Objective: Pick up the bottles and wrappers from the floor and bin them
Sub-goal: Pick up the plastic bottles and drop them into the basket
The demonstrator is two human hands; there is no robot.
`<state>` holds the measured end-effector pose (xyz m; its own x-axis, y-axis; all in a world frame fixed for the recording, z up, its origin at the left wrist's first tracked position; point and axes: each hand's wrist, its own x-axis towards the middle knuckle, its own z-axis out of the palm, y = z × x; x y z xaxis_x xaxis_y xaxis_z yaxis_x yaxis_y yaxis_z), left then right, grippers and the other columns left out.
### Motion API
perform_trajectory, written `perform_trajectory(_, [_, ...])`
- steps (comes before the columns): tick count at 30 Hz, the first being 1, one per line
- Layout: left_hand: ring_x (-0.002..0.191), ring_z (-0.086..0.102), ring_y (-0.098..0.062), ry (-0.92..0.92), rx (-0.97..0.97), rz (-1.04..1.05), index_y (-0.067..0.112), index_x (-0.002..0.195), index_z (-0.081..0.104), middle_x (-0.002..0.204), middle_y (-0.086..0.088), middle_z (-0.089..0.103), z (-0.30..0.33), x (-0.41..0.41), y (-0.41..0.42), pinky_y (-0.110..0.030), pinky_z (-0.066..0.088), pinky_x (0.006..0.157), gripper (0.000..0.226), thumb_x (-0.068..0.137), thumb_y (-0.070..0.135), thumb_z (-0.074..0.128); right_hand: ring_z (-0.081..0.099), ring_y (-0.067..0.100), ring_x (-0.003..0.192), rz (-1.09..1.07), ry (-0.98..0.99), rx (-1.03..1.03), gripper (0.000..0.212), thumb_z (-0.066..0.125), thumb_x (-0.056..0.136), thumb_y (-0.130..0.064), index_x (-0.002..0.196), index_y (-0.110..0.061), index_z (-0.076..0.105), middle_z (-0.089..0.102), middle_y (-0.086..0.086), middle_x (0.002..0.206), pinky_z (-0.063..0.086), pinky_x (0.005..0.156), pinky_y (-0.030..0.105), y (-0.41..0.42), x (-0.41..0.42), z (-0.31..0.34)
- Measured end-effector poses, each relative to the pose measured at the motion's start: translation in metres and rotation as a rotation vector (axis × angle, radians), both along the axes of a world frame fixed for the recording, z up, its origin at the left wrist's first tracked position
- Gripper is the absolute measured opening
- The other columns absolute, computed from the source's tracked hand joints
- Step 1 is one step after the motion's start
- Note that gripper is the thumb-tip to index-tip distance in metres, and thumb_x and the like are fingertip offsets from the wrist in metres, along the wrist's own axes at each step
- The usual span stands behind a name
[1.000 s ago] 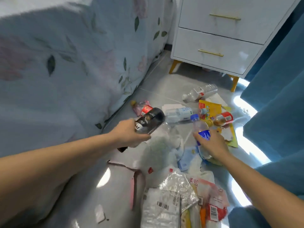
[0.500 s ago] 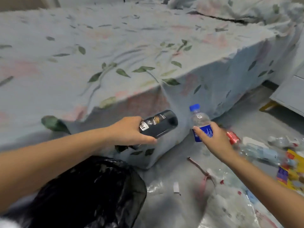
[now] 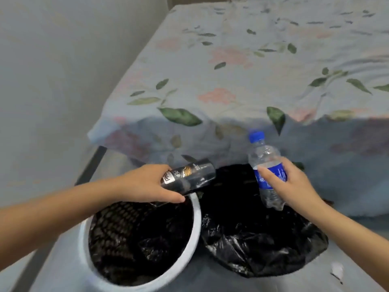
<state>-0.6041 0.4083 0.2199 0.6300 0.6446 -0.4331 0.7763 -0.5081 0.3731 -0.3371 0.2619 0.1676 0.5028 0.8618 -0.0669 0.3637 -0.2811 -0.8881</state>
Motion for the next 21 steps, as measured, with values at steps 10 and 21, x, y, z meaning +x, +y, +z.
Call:
perform_trajectory(10, [0.095,0.059,-0.016,0.426,0.206,-0.115,0.024,0.11,0.051,0.104,0.004,0.063,-0.03,-0.137,0.028,-0.03,0.051,0.077,0.061,0.063,0.058,0.072,0.068,0.012,0.09,0.259,0.337,-0.066,0.033,0.076,0.074,-0.036,0.1,-0.023,0.061,0.07,-0.002,0.098,0.055,0.082,0.031,0.081,-0.167,-0.01])
perform_trajectory(21, [0.122,0.048,-0.029,0.645,0.578,-0.583,0.017,0.129,0.049,0.133,-0.007,0.054,-0.124,-0.092,0.038,-0.04,0.034,0.096,0.042,0.089,0.022,0.059,0.065,0.025,0.096,0.256,0.205,-0.601,0.047,0.079,0.068,-0.029,0.106,-0.008,0.062,0.067,0.011,0.105,0.053,0.084,0.035,0.131,-0.223,-0.093])
